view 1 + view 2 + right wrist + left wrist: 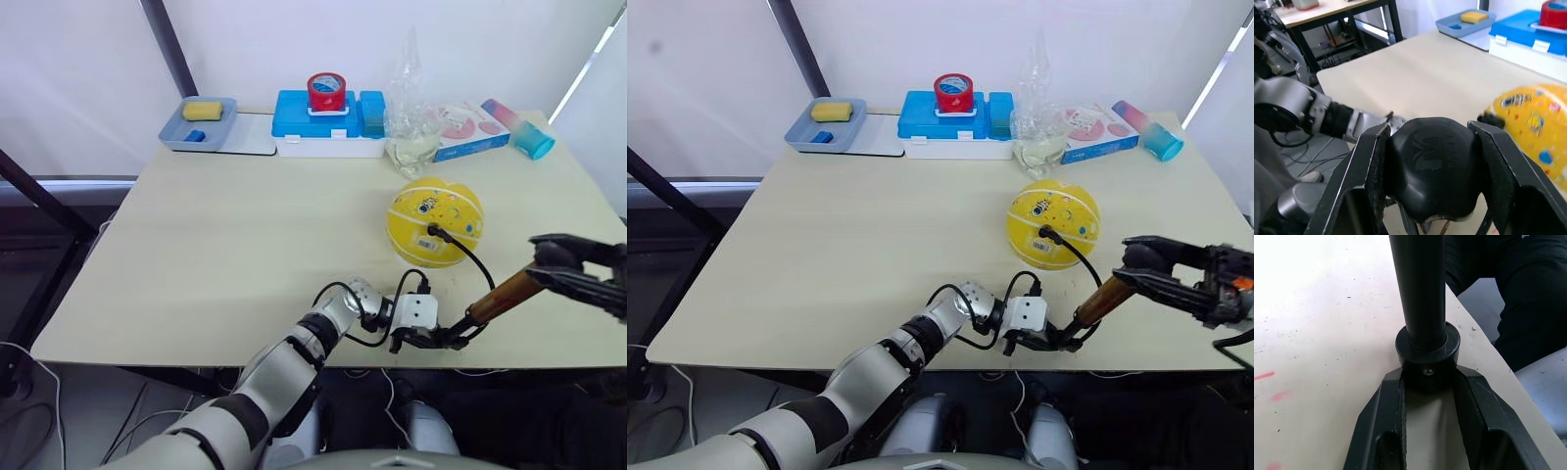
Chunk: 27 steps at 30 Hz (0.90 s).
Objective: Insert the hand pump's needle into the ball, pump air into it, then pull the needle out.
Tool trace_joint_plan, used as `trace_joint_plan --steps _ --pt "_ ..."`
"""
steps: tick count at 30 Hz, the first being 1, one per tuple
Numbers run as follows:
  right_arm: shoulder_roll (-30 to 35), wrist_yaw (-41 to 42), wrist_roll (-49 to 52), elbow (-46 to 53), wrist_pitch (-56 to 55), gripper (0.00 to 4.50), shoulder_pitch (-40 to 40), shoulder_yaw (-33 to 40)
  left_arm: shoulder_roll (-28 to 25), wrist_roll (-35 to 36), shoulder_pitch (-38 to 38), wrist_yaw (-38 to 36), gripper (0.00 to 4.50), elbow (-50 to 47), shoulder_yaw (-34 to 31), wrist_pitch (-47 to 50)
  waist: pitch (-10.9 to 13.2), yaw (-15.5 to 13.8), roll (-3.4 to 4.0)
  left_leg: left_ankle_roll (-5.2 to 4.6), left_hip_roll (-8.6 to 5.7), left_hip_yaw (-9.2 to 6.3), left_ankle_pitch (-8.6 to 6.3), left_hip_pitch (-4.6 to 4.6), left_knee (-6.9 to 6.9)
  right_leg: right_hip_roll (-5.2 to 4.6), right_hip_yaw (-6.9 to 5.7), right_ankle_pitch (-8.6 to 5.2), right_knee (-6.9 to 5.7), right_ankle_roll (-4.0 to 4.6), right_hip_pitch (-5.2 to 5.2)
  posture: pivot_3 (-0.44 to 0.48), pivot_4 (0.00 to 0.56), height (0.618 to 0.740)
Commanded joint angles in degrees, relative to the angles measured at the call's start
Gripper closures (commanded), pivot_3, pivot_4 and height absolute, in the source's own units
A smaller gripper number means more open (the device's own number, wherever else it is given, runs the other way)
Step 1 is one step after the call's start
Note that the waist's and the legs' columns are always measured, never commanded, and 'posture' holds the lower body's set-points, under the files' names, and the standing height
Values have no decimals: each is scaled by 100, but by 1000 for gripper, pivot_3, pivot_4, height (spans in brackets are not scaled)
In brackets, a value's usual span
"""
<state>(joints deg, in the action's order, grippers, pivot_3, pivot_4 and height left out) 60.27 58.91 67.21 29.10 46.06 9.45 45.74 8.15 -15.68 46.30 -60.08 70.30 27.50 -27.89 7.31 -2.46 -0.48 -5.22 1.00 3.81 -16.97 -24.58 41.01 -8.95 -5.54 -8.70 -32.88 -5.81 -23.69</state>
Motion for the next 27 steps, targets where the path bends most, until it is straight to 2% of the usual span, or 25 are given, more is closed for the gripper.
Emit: trace_joint_plan --steps 1,4,7,16,20,23,27 --pt "485 -392 409 -255 227 2497 -554 850 306 -312 -50 -67 3593 259 226 139 3 6 4 0 0 0 0 -1 0 0 0 1 1 2 0 0 150 729" --pt "651 -393 432 -240 502 2497 -681 752 313 -313 -50 -63 3593 260 231 137 8 0 -2 -1 -1 1 0 -3 -1 -1 -1 2 3 5 -1 0 150 729" --pt "553 -332 330 -30 679 2497 -489 442 325 -314 -39 -56 3593 262 231 144 8 5 -6 -1 -1 -1 0 -5 -1 0 -3 3 7 5 0 0 150 729" --pt "81 -246 -667 489 255 2497 97 -1246 342 -314 2 -40 3593 270 231 156 -10 10 -25 -1 -1 -2 0 -1 -2 0 -3 2 8 3 2 0 150 729" --pt "-355 -237 -1411 493 -323 2497 377 -2078 341 -313 14 -23 3593 270 224 167 -15 9 -31 -2 -1 -8 0 -3 -4 2 -9 1 8 4 3 0 150 729" --pt "-574 -116 -1796 405 -740 2497 564 -2233 333 -310 13 -5 3593 264 217 166 -17 4 -34 -10 -1 -8 5 -3 -4 2 -9 2 8 6 3 0 150 729" --pt "-642 -57 -1505 455 -793 2497 529 -1857 303 -311 13 66 3593 240 208 88 -18 6 -29 -16 -1 -8 8 -3 -4 3 -9 2 7 5 3 0 150 729"
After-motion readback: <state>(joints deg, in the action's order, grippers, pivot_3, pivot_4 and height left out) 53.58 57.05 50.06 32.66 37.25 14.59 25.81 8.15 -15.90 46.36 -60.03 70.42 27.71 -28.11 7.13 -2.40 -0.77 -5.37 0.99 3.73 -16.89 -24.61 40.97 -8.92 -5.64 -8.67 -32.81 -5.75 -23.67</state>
